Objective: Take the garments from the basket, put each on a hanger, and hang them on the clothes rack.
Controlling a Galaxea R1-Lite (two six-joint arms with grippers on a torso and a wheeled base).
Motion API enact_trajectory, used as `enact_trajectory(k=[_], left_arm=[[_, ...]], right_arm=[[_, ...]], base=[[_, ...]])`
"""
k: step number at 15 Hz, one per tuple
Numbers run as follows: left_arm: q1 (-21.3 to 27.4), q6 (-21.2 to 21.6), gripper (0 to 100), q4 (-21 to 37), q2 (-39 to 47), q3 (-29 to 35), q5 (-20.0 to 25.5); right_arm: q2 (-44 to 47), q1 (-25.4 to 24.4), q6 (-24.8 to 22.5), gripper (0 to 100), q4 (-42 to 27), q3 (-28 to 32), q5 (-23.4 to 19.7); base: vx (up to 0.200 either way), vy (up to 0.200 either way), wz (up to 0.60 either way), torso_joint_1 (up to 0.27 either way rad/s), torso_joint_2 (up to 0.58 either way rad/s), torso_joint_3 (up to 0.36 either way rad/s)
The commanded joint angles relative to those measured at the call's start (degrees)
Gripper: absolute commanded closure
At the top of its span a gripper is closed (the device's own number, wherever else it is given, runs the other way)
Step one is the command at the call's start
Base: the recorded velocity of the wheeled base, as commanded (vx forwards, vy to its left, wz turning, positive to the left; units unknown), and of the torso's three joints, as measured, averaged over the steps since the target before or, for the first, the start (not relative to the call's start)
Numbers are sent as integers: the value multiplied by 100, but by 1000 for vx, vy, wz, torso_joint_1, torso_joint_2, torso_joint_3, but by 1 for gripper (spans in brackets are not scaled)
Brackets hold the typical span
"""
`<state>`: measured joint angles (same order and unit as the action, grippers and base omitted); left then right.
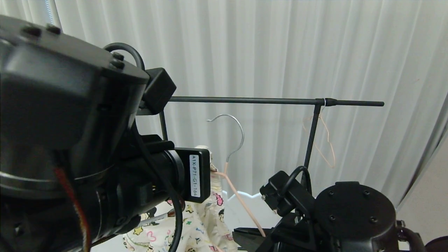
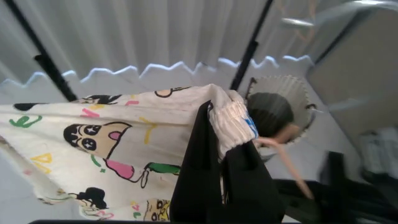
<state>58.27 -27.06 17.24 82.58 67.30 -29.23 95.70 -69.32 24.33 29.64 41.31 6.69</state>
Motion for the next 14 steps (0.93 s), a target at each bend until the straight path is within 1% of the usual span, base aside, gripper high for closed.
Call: enact_trajectory(k=[1,2,4,5,7,9,11,14], left_arm=[[176,-10,100,-1,-93,37,-3],[176,-10,100,-1,-110,28,-3],[176,-1,100,-1,-172,-7,-3],[158,-1,100,-1,-198,-121,-30],[149,8,100,-1,-251,-262,-223],[149,-1,100,-1,-233,-314,-381],[158,8,100,-1,-225,-314,-399],[185,8,100,-1,-233,-314,-390]], right_arm=[[125,-29,1,100,7,79,-1],[142,-47,1,100,7,105,16],[151,-47,10,100,104,87,192],[125,-47,36,100,174,79,254],[116,-38,63,100,306,96,544],[98,-47,63,100,482,87,746],[90,-56,45,100,570,87,878],[90,-56,19,100,719,87,930]], base=[[0,0,0,0,0,0],[0,0,0,0,0,0],[0,0,0,0,0,0],[0,0,0,0,0,0],[0,0,0,0,0,0],[0,0,0,0,0,0],[0,0,0,0,0,0],[0,0,0,0,0,0]])
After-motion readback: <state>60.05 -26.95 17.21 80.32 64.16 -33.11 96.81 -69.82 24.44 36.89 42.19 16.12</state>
